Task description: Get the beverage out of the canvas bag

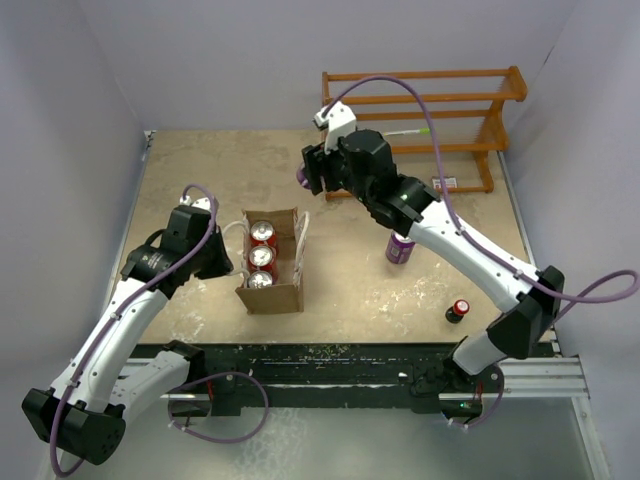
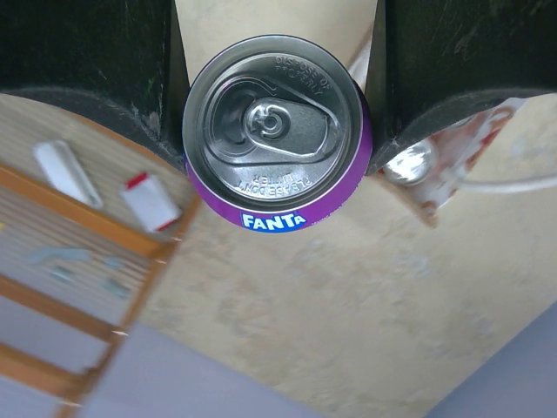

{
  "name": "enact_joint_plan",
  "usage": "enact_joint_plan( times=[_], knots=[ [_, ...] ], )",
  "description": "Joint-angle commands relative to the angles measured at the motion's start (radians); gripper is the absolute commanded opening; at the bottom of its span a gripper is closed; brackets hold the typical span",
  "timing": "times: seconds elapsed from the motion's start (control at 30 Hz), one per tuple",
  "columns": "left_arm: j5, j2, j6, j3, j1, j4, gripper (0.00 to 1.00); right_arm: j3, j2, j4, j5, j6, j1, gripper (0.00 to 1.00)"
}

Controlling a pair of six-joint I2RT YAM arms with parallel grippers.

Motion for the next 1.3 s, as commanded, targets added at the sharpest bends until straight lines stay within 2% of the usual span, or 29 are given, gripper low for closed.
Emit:
enact_joint_plan(
  times=[0.0,0.1,0.4,0.6,0.8,1.0,1.27],
  knots=[
    [0.023,0.002,0.001,0.006,-0.006,0.021,0.0,-0.063,-0.1,0.149,0.32,0.034,-0.027,0.0],
    [0.026,0.003,0.003,0.005,-0.006,0.022,0.0,-0.146,-0.136,0.121,0.455,0.083,-0.063,0.0],
    [0.03,0.006,0.004,0.005,-0.006,0.023,0.0,-0.395,-0.29,0.052,0.534,0.285,-0.239,0.0],
    [0.029,0.01,0.005,0.004,-0.006,0.024,0.0,-0.512,-0.372,0.043,0.531,0.359,-0.426,0.0],
    [0.022,0.012,0.001,0.005,-0.006,0.024,0.0,-0.669,-0.373,0.055,0.443,0.417,-0.578,0.0],
    [0.014,0.013,-0.003,0.004,-0.006,0.021,0.0,-0.8,-0.405,0.151,0.373,0.42,-0.607,0.0],
    [0.009,0.022,-0.005,0.005,-0.006,0.022,0.0,-0.909,-0.415,0.19,0.328,0.452,-0.608,0.0]
  ],
)
